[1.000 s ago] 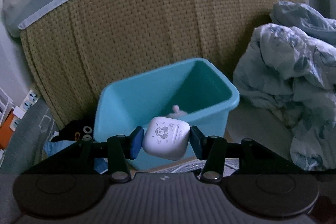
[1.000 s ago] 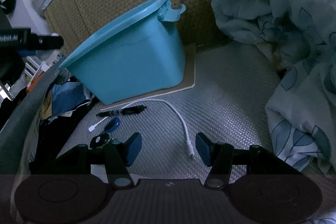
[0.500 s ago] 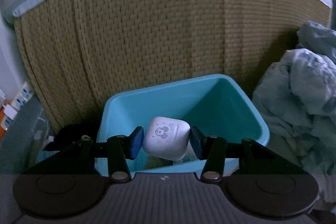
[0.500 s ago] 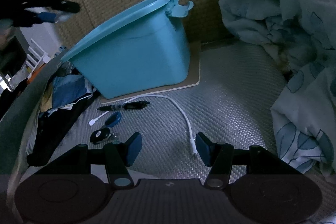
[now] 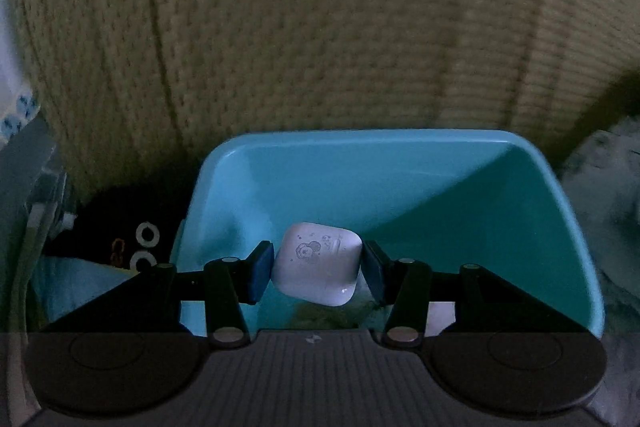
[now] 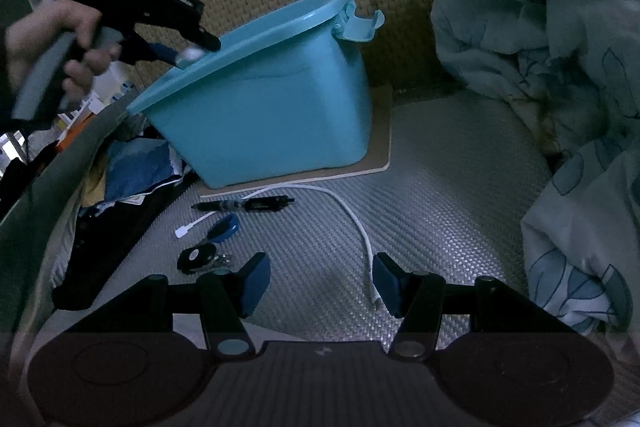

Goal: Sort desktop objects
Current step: 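Carry the earbud case with the left gripper over the teal bin, then open the left gripper to drop the earbud case into the bin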

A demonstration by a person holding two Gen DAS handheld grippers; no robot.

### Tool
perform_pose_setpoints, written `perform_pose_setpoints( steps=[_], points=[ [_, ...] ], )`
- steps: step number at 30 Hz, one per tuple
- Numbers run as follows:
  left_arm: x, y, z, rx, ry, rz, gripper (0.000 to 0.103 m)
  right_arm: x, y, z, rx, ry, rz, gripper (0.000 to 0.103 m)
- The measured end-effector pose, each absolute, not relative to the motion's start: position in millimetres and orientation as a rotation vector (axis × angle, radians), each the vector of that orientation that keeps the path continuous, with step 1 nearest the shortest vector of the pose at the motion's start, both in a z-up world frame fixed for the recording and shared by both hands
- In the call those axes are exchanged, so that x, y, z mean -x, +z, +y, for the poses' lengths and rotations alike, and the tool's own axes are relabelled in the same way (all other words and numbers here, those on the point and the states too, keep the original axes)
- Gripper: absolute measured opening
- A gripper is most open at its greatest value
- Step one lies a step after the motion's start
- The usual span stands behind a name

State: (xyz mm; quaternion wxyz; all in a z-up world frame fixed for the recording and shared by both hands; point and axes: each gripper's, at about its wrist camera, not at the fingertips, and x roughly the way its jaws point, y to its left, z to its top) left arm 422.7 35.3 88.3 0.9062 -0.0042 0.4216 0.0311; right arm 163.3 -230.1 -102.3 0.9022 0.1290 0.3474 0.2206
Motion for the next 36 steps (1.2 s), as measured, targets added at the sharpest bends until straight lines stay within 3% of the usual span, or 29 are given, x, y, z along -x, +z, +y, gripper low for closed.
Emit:
perform_pose_setpoints(
  steps=[19,36],
  points=[
    [-463.1,60.2,26.9,0.025,-0.004,1.09,0.052,-164.2,-99.9,-232.2,-0.266,0.453,0.716,0.061],
    [-467.3,41.6,17.0,0.003,-0.011,1.167,0.052,-160.4,-96.4,-228.2,-0.253,0.456,0.712,0.061]
  ],
)
